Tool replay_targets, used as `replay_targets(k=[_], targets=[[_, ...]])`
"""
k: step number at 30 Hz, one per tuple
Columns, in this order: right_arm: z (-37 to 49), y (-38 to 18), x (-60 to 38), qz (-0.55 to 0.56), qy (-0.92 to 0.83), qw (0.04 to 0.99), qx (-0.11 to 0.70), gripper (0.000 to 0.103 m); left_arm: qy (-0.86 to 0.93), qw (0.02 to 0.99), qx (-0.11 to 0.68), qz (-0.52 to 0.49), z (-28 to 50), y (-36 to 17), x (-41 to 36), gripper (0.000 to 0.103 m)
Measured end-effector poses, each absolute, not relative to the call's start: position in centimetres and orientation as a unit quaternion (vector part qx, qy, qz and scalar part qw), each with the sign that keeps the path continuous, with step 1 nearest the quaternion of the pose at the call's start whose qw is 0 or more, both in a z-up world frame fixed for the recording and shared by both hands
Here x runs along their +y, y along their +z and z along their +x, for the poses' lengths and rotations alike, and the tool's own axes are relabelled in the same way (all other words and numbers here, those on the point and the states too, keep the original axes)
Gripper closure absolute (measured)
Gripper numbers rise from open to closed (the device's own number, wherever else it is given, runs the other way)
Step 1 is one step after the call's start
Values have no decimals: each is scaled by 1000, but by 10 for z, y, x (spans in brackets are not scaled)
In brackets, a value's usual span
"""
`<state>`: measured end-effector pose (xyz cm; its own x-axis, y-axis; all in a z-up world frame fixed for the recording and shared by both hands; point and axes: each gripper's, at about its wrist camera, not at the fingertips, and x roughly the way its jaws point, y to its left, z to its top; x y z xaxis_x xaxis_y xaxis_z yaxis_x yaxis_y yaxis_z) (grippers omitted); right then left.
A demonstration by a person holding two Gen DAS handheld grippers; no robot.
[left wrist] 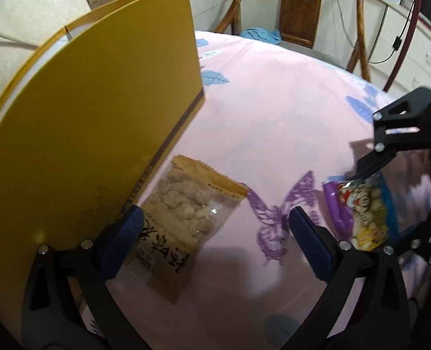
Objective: Organize snacks
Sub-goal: 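Grasp the brown paper peanut bag with the left tool while the right holds the candy bag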
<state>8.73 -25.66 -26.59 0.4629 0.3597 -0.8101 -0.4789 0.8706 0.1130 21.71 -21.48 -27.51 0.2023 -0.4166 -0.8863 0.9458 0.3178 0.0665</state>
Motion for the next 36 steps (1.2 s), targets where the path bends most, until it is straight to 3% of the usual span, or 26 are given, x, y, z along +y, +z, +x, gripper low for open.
replay_targets(k=[15, 18, 26, 36], targets=[[82, -264, -272, -54, 258, 850, 456, 43, -493, 678, 397, 374, 211, -286, -231, 2], [80, -265, -272, -51, 260, 850, 455, 43, -494, 673, 421, 355, 218, -286, -227, 9], [76, -263, -281, -50, 259, 850, 455, 44, -487, 684, 440, 318, 208, -282, -210, 39], [75, -261, -273, -74, 252, 847, 463, 45, -442, 721, 452, 283, 202, -285, -212, 39]])
